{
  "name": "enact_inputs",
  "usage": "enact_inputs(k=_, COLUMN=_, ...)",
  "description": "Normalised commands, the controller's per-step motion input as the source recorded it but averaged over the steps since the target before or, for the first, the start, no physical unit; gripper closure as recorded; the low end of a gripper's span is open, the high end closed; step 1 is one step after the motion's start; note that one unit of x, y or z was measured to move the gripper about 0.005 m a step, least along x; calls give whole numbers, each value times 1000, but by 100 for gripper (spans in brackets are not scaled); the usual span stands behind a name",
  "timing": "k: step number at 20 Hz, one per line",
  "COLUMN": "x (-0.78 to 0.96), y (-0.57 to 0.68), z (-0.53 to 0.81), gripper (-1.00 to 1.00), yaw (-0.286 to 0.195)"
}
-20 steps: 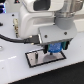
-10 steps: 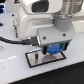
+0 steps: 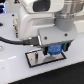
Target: Insert the blue gear onto the right peg, followed by the red gear
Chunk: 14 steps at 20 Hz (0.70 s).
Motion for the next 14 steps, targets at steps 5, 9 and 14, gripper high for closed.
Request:
enact_inputs(k=5, x=49, y=-51, z=-129, gripper=100, yaw=0)
enact_inputs(k=9, x=155, y=-17, z=-354, gripper=100, yaw=0)
enact_inputs(k=14, x=140, y=8, z=-218, gripper=100, yaw=0)
